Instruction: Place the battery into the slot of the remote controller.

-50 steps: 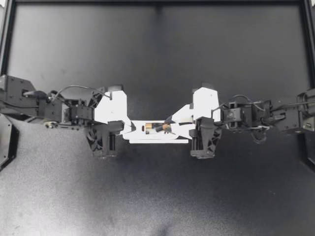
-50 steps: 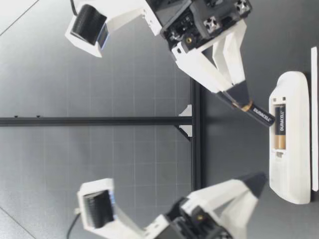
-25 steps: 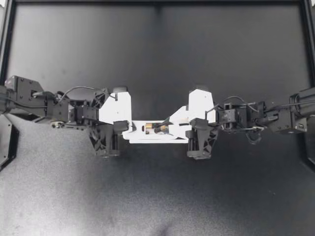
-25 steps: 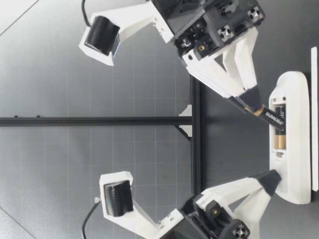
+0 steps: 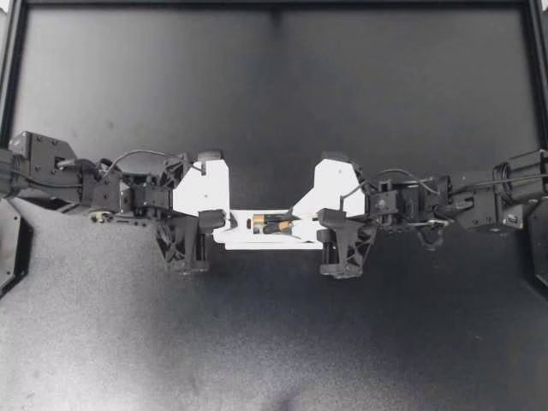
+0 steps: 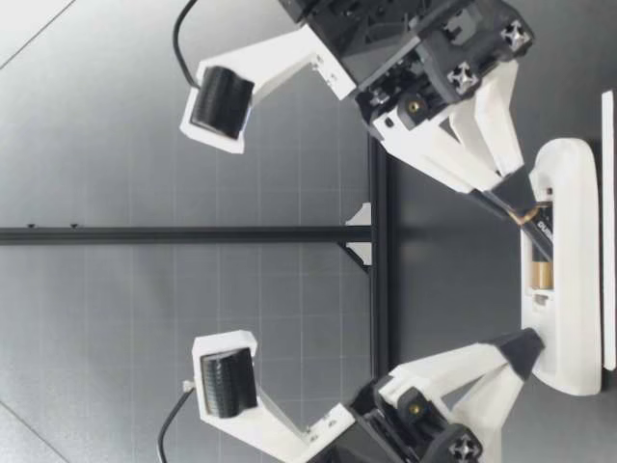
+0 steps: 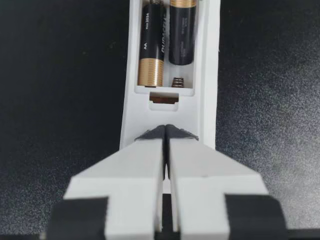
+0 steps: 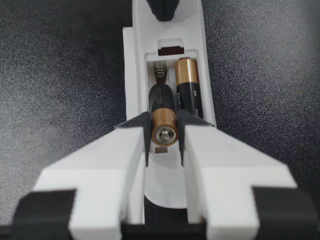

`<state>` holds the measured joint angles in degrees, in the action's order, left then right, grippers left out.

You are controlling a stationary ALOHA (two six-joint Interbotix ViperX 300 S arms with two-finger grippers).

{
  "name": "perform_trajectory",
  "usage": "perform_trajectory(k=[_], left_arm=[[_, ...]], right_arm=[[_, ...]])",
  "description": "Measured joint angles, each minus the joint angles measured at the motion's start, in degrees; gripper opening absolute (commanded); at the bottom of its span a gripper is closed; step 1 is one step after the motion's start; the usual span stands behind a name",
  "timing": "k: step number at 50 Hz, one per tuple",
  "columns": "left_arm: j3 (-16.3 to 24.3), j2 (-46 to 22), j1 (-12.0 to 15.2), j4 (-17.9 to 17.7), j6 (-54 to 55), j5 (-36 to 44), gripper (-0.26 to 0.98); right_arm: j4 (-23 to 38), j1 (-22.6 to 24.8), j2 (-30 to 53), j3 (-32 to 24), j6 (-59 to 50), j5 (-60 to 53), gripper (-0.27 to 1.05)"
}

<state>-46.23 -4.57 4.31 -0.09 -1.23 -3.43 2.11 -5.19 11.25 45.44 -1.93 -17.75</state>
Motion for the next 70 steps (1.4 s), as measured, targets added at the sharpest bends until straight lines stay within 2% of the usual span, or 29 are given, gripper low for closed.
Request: perform_trajectory(k=[27, 33, 48, 60, 70], left_arm=[[0.0, 0.0, 0.09, 0.0, 0.09, 0.0, -0.15], [0.0, 0.0, 0.09, 0.0, 0.0, 0.0, -0.15], [0.0, 0.0, 0.09, 0.0, 0.09, 0.0, -0.15], [0.0, 0.0, 0.09, 0.0, 0.09, 0.09, -0.15], [0.0, 0.0, 0.09, 0.0, 0.26, 0.09, -0.15]], right_arm=[[0.35, 0.0, 0.44, -2.64, 0.0, 6.86, 0.09], [0.7, 0.09, 0.44, -2.99, 0.0, 7.56, 0.15], [1.05, 0.44, 0.44, -3.6, -0.18, 8.35, 0.43], [0.53, 0.79, -0.53, -3.52, -1.23, 8.26, 0.44], [-2.29, 0.79, -4.39, -0.53, -6.33, 5.54, 0.44]])
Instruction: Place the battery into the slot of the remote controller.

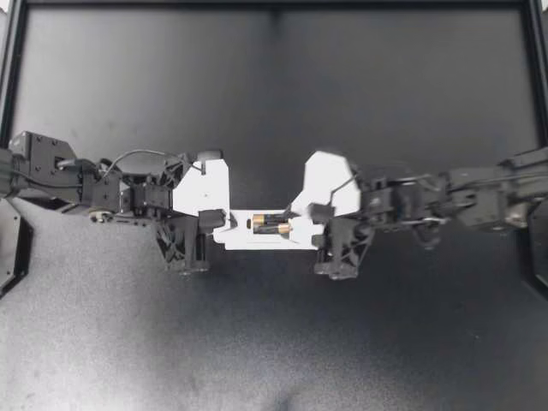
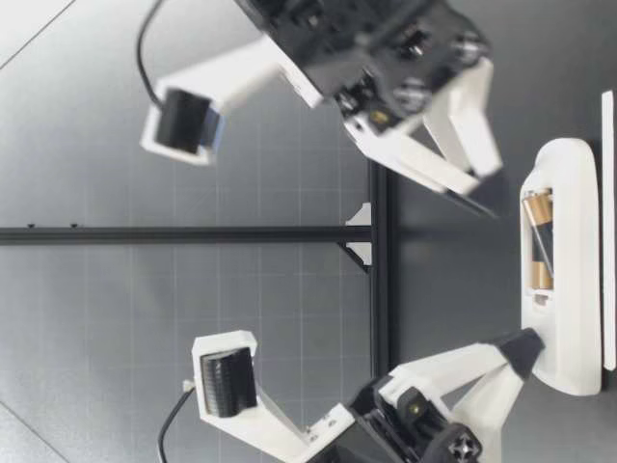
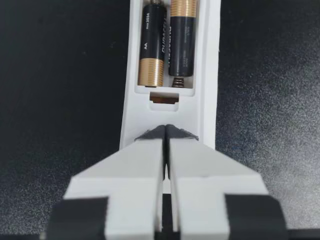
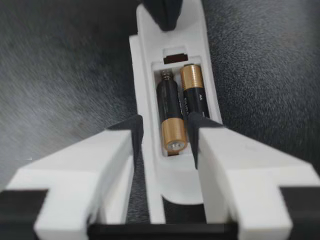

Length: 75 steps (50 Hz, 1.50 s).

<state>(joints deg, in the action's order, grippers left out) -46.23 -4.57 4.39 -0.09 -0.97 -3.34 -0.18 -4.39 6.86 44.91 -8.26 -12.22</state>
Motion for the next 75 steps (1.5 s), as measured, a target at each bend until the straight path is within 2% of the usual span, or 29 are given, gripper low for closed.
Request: perform_trajectory(k=[8, 17, 31, 43, 58, 75], left_arm=[[-0.09, 0.0, -0.09, 0.0, 0.35, 0.0, -0.15], [-0.09, 0.0, 0.0, -0.09, 0.35, 0.0, -0.15], [0.0, -0.09, 0.0, -0.09, 0.35, -0.09, -0.15], [0.0, -0.09, 0.0, -0.18, 0.26, -0.09, -0.15], [0.09, -0.09, 0.0, -0.09, 0.26, -0.09, -0.15], [0.09, -0.09, 0.0, -0.09, 0.26, -0.09, -0.15]], right_arm=[[-4.39, -0.09, -2.9, 3.6, -9.32, -4.83, 0.41], [-11.07, -0.18, -4.39, 7.38, -26.81, -8.26, 0.27], [-11.69, -0.09, -4.31, 7.82, -45.97, -7.38, 0.01], [-11.69, -0.18, -2.81, 4.92, -47.37, -1.49, -0.11], [-10.37, -0.18, 0.09, 1.05, -47.37, 2.37, -0.11], [-9.93, -0.18, 1.32, -0.44, -47.37, 3.34, -0.11]])
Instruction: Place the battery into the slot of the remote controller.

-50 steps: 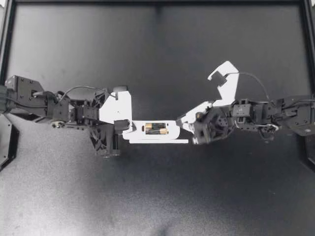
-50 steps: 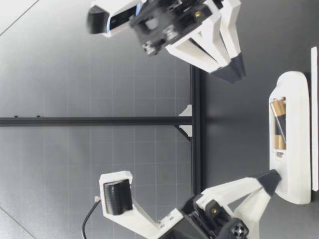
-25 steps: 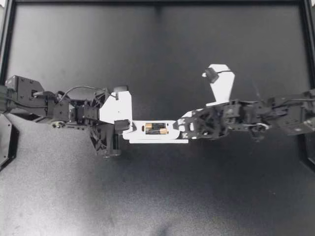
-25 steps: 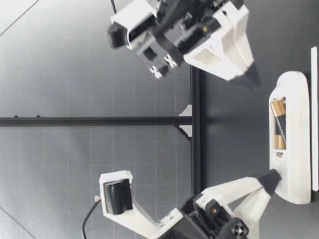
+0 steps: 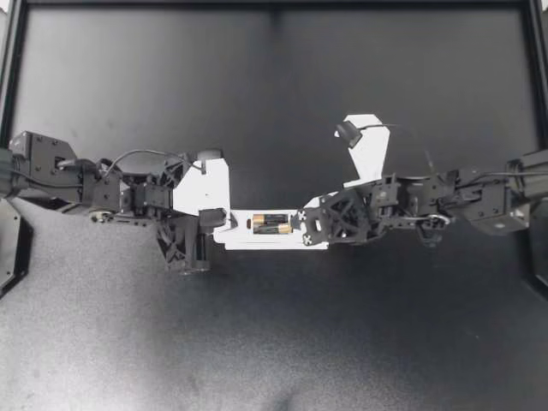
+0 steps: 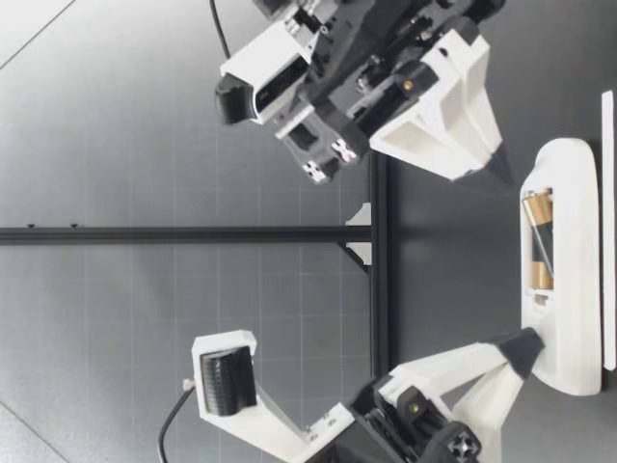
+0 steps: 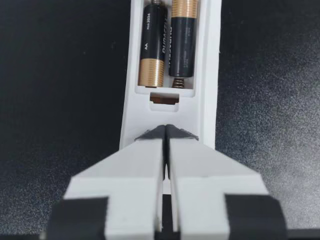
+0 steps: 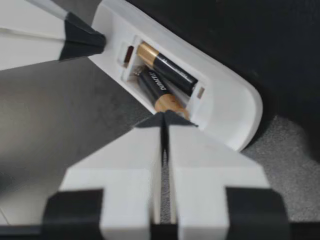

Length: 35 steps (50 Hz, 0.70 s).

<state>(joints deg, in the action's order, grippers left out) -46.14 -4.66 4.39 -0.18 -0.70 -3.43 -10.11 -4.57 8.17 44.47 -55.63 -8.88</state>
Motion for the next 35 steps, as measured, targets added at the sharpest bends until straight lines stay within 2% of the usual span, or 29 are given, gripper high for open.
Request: perform_trajectory(k=[35], left_arm=[[-0.18, 0.0, 0.0, 0.0, 0.0, 0.09, -0.15]], right_arm=[[3.43, 0.0, 3.43, -3.78, 0.09, 4.39, -0.11]])
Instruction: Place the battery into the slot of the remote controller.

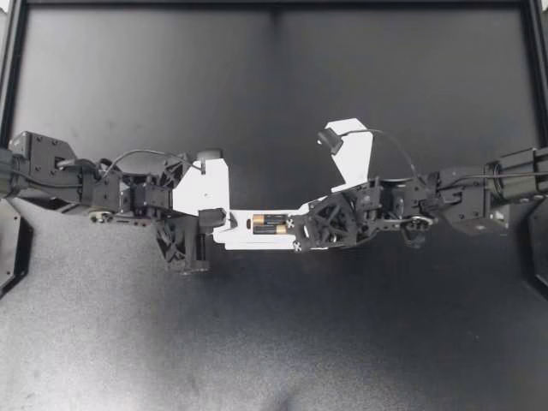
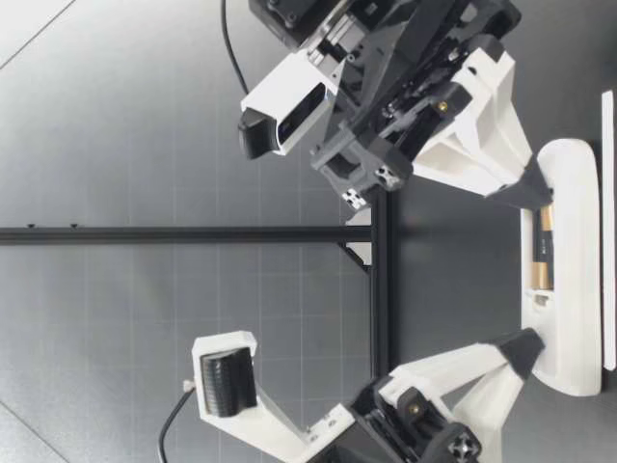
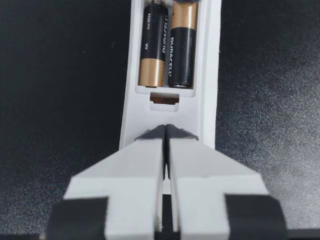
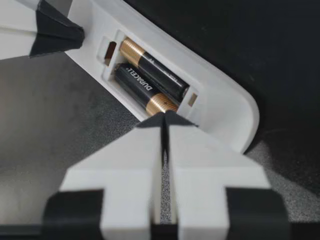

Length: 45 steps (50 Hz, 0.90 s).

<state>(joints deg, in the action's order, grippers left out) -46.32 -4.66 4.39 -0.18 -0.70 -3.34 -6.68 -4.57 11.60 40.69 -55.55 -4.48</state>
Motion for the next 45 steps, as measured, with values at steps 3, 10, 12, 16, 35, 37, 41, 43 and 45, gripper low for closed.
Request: perform_trajectory(k=[3, 10, 12, 16, 35, 37, 41, 43, 45], left_arm=[[0.0, 0.0, 0.0, 0.0, 0.0, 0.0, -0.15], [0.18, 0.09, 0.0, 0.0, 0.0, -0.09, -0.15], [0.35, 0.09, 0.0, 0.0, 0.18, -0.09, -0.15], [0.7, 0.35, 0.0, -0.18, 0.18, -0.09, -0.15], [7.47, -0.44, 0.0, -0.18, -0.79, 3.69, -0.15], [8.26, -1.32, 0.0, -0.18, -0.79, 3.6, -0.15], [9.58, -2.9, 0.0, -0.18, -0.7, 3.08, -0.15], [10.11, -3.52, -0.09, -0.18, -0.79, 2.46, -0.15], [10.63, -4.13, -0.18, -0.18, -0.79, 1.76, -0.15]], right_arm=[[0.18, -0.09, 0.0, -0.09, 0.18, 0.44, -0.11], [1.76, -0.35, -0.7, 0.0, 0.35, 1.23, -0.11], [2.72, -0.44, -1.41, 0.18, 0.35, 1.58, -0.11], [5.54, -0.62, -3.69, 0.7, 0.26, 2.64, -0.11], [23.64, -1.14, -13.71, 3.87, 0.35, 8.44, -0.11], [25.75, -1.05, -14.24, 3.96, 0.26, 9.58, -0.11], [29.36, -1.05, -15.47, 4.13, 0.26, 12.22, -0.11], [30.5, -1.14, -15.91, 4.22, 0.26, 13.36, -0.11], [31.46, -1.05, -16.52, 4.31, 0.26, 14.33, -0.11]])
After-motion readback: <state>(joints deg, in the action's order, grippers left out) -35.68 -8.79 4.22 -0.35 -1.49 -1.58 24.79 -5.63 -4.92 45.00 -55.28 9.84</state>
